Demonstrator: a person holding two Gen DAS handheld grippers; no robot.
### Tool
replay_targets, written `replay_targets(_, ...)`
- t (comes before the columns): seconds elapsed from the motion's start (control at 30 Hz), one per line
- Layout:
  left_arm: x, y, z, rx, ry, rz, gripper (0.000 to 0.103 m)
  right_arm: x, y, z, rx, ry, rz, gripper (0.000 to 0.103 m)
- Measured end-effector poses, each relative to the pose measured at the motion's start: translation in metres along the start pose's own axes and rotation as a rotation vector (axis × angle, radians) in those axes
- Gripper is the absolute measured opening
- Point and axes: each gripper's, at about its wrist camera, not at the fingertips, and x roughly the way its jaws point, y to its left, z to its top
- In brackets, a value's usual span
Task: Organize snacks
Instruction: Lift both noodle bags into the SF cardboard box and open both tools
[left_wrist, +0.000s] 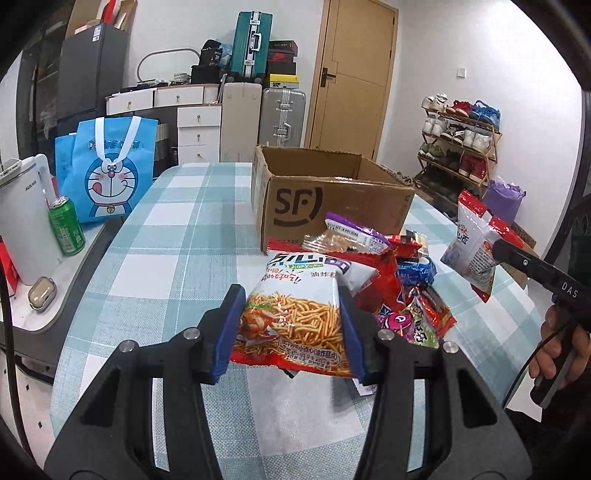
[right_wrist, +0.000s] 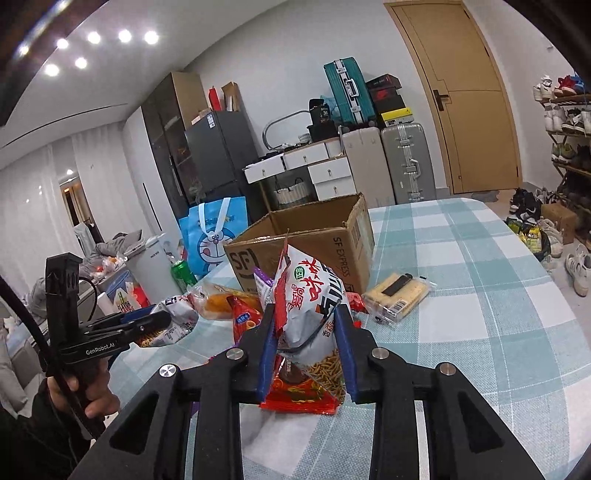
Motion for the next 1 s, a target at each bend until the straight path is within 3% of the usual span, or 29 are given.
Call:
replay_targets(0.67,-0.02,0.003,0.042,-0.045,-0.09,0.009,0.047,0.01,0.007,0.034,0.019,-0.044,0.027,0.03)
replay_targets(1.0,-0.01,0.001,0.076,-0.059,-0.124,0.043,0.047,0.016,0.009,0.058,0.03,-0.062,0.043,0.03)
